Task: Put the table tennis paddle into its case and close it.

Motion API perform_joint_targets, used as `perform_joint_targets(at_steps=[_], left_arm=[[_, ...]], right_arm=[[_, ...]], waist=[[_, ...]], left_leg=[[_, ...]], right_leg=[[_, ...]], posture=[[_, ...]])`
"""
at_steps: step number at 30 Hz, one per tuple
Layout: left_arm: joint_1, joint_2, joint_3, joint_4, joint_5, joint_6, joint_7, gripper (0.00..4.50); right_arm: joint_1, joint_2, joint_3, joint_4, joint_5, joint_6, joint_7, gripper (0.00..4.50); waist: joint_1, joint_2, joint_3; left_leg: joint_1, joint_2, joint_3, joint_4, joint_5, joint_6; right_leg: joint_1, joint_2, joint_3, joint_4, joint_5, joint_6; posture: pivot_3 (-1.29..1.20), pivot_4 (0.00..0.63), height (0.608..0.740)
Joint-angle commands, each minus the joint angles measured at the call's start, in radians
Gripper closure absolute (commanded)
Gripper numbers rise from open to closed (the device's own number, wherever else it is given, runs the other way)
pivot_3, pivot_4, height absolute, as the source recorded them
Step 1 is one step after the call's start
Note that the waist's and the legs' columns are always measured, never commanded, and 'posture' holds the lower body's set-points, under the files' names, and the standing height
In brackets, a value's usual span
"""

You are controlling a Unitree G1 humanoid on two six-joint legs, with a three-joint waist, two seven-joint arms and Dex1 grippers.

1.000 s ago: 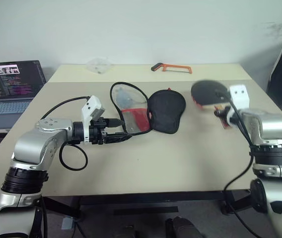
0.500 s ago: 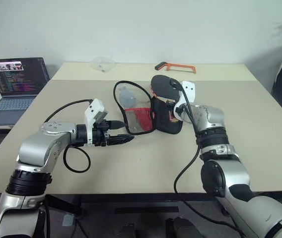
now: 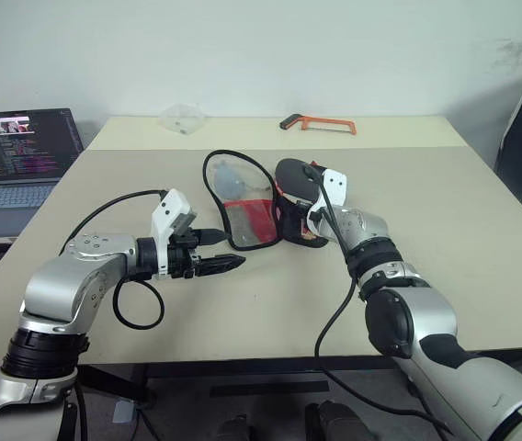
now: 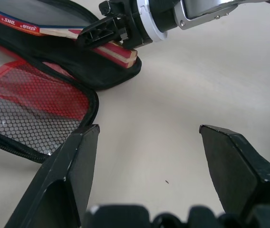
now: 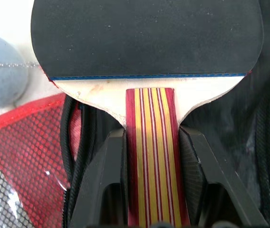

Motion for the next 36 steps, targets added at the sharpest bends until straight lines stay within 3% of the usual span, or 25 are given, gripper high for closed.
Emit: perform_joint_targets(at_steps=[1,15,19,25,29,31,36], left_arm=[[-0.003,0.014,0.032,-0.034,-0.016,0.002,0.011,0.81],[-0.025,0.013,0.009,-0.006,-0.002,-0.018,0.012,0.81],[-0.032,0.011,-0.001,0.001,0.005,-0.026,0.006,0.81],[-0.047,0.009,-0.007,0.021,0.013,-0.037,-0.002,0.81],[-0.058,0.002,-0.011,0.043,0.033,-0.056,0.007,0.81],[-0.076,-0.010,-0.003,0.079,0.061,-0.083,0.036,0.81],[-0.131,0.016,0.055,0.249,0.120,-0.138,0.093,0.81]], right_arm=[[-0.044,-0.005,0.005,0.010,0.005,-0.066,-0.007,3.40],[-0.018,-0.012,0.038,0.105,-0.018,-0.139,-0.003,3.40],[-0.011,-0.021,0.026,0.112,-0.005,-0.162,-0.019,2.23],[-0.022,-0.039,0.015,0.095,0.014,-0.172,-0.017,0.13],[-0.028,-0.053,0.018,0.049,0.021,-0.150,0.003,0.05],[-0.017,-0.058,0.035,-0.050,0.039,-0.077,0.054,0.05],[0.219,-0.190,0.233,-0.801,0.199,0.386,0.352,0.05]], waist=[[-0.001,0.000,0.000],[-0.003,0.000,0.000],[-0.002,0.000,0.000],[-0.003,0.000,0.000],[-0.003,0.000,0.000],[-0.002,0.000,0.000],[0.006,0.000,0.000]], left_leg=[[0.000,0.000,0.000,0.000,0.000,0.000],[0.000,0.000,0.000,0.000,0.000,0.000],[0.001,0.000,0.000,0.000,0.000,0.000],[0.001,0.000,0.000,0.000,0.000,0.000],[0.001,0.000,0.000,0.000,0.000,0.000],[0.001,0.000,0.000,0.000,0.000,0.000],[-0.001,0.000,-0.002,0.000,0.000,0.000]], right_leg=[[0.000,0.000,0.000,0.000,0.000,0.000],[0.000,0.000,0.000,0.000,0.000,0.000],[0.001,0.000,0.000,0.000,0.000,0.000],[0.001,0.000,0.000,0.000,0.000,0.000],[0.001,0.000,0.000,0.001,0.000,0.000],[0.001,0.000,0.000,0.001,0.000,0.000],[0.000,0.001,-0.002,0.000,0.000,0.000]], posture=[[0.00,0.150,0.740],[0.00,0.150,0.740],[0.00,0.150,0.740],[0.00,0.150,0.740],[0.00,0.150,0.740],[0.00,0.150,0.740],[0.00,0.150,0.740]])
